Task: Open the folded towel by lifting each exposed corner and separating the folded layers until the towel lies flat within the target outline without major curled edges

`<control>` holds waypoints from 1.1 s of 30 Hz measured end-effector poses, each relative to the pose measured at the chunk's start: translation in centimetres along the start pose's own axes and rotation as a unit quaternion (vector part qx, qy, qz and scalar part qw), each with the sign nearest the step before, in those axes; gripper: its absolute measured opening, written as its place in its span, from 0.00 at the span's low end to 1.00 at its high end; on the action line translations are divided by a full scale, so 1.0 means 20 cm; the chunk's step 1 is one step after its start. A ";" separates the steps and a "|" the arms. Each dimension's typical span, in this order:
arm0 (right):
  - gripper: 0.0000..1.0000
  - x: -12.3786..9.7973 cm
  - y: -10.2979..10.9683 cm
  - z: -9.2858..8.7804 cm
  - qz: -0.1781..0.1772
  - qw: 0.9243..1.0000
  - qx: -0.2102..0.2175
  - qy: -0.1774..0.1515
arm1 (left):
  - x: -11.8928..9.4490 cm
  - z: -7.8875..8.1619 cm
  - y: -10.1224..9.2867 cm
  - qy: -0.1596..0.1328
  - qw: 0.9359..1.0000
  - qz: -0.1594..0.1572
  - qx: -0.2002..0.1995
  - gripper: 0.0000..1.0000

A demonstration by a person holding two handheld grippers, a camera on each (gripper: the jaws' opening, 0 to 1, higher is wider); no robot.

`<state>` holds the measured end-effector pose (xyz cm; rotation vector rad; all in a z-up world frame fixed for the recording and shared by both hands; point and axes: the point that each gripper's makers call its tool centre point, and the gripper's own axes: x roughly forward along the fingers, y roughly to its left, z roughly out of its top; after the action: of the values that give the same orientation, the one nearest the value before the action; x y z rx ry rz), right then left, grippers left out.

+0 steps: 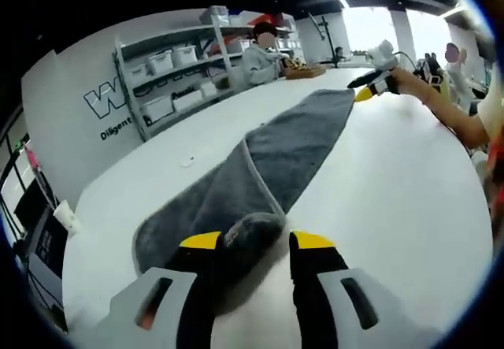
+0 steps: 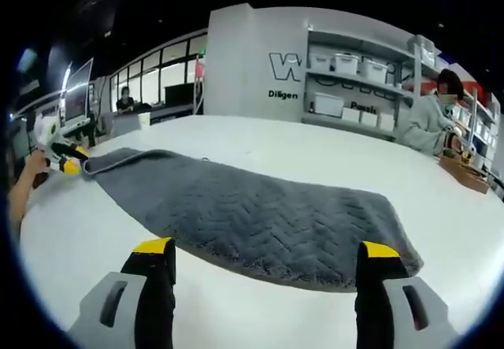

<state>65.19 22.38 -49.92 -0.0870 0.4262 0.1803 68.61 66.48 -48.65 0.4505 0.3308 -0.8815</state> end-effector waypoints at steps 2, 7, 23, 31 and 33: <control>0.95 0.00 0.00 0.00 0.001 1.000 0.000 -0.001 | -0.01 0.04 0.00 -0.013 1.000 0.005 0.002 0.49; 0.95 -0.01 0.01 0.01 0.003 1.000 0.002 -0.004 | 0.00 0.10 0.01 -0.029 0.999 0.018 -0.007 0.75; 0.95 -0.01 0.04 0.03 0.016 1.000 0.000 -0.009 | 0.06 0.36 -0.03 -0.107 0.990 0.000 -0.095 1.00; 0.94 -0.01 0.06 0.02 0.020 1.000 -0.003 -0.005 | 0.12 0.30 0.00 -0.087 0.991 0.015 -0.100 1.00; 0.94 -0.01 0.06 0.03 0.019 1.000 -0.005 -0.005 | 0.12 0.26 -0.01 -0.077 0.993 0.017 -0.090 1.00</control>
<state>65.10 23.55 -49.40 -0.0872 0.4168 0.2208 70.29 62.08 -45.34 0.2197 0.2581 -0.8401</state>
